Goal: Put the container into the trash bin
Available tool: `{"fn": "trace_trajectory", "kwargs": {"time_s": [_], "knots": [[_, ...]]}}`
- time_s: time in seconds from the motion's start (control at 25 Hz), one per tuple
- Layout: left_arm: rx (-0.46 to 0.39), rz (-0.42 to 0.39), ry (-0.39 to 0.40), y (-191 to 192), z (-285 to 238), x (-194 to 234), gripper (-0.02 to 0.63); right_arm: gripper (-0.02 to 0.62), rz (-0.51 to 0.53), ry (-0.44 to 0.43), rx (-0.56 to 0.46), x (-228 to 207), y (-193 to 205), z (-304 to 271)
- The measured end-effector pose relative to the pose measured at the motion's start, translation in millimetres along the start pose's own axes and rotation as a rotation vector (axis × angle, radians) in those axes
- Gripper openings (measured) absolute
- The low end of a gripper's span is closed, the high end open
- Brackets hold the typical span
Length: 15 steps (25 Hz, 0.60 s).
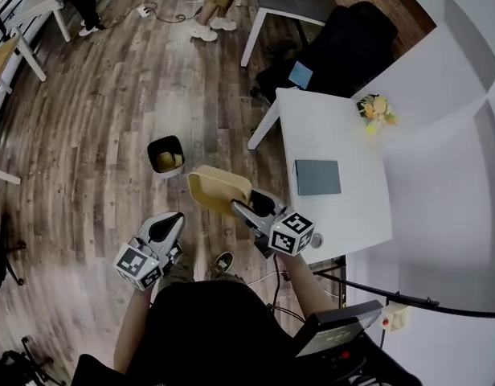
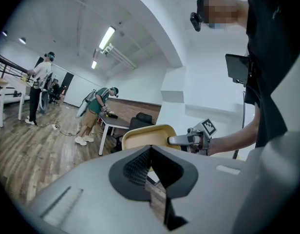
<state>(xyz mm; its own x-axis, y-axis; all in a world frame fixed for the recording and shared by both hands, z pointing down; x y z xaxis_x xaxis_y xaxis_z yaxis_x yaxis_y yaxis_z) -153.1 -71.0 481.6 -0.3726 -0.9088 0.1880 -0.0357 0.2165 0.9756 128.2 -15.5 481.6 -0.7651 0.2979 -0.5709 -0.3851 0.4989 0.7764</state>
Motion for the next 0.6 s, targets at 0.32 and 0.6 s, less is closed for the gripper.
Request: {"fn": "trace_trajectory", "kwargs": {"time_s": [0.32,0.6], "knots": [[0.001,0.017,-0.102,1,55,69,0.002,0.225,0.047,-0.046,0.114,36,1,-107],[0.021,0.010,-0.147,8,84,107,0.002,0.225,0.057,-0.055,0.157,45,3,-167]]}}
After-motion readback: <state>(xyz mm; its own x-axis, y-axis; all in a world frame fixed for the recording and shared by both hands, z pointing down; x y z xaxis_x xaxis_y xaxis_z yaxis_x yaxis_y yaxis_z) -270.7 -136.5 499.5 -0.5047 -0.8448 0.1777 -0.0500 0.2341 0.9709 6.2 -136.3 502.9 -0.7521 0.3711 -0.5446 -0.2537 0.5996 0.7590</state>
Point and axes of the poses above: the fingertips, and each gripper's own axes: z backward along the fingers, x to its left, y out of its underside, the point moved 9 cm from there along z, backward along the fingers, and after that the axes turned 9 degrees about -z, right-handed, at the moved point
